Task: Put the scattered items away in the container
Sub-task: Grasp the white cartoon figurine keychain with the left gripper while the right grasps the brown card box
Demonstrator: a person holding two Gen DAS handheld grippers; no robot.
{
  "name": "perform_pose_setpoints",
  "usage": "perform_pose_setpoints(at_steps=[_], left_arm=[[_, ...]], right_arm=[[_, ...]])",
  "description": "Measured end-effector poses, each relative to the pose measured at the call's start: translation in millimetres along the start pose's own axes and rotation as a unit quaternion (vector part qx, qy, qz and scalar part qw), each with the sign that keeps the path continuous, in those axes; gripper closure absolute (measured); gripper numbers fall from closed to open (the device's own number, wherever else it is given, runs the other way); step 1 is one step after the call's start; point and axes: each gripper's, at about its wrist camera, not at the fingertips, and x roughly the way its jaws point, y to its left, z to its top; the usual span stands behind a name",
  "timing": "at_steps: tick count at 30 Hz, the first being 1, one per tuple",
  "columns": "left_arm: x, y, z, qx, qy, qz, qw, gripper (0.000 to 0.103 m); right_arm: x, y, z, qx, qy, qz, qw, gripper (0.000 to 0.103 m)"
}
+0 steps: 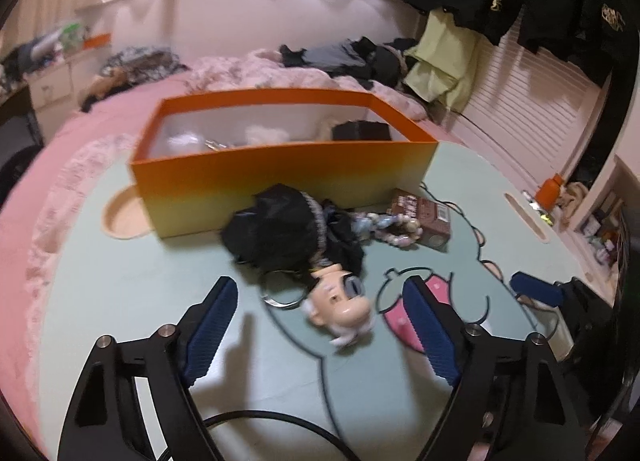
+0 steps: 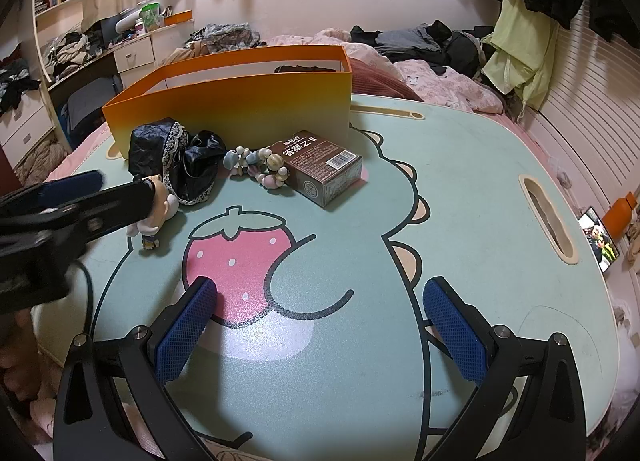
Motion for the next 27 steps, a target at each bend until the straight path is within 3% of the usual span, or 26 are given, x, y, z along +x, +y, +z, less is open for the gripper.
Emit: perform_pose_setpoints(at_steps=[5,7,8,19,27], left_arm=[[12,-2,-1,0.000,0.021,-0.008,0.9998,0.043],[12,-2,-2,-0.003,0.022,-0.016,0.9996,0.065],[12,-1,-3,-0.007,0.023,-0.022,0.9995,0.068],[-20,11,-22,-0.022,-0.019,-0.064,0.9975,0.068],[-45,12,-40,-0.038,-0.075,-0.058,0.9948,0.068]], right_arm=[[0,0,0,0.000,0.000,0.000,1.000,0.000],[0,0,0,0.000,0.000,0.000,1.000,0.000],[0,0,0,0.000,0.000,0.000,1.000,0.000],[0,-1,-1,0.000,-0.001,0.000,1.000,0.000],[0,-1,-2,0.001,-0.002,0.000,1.000,0.000]])
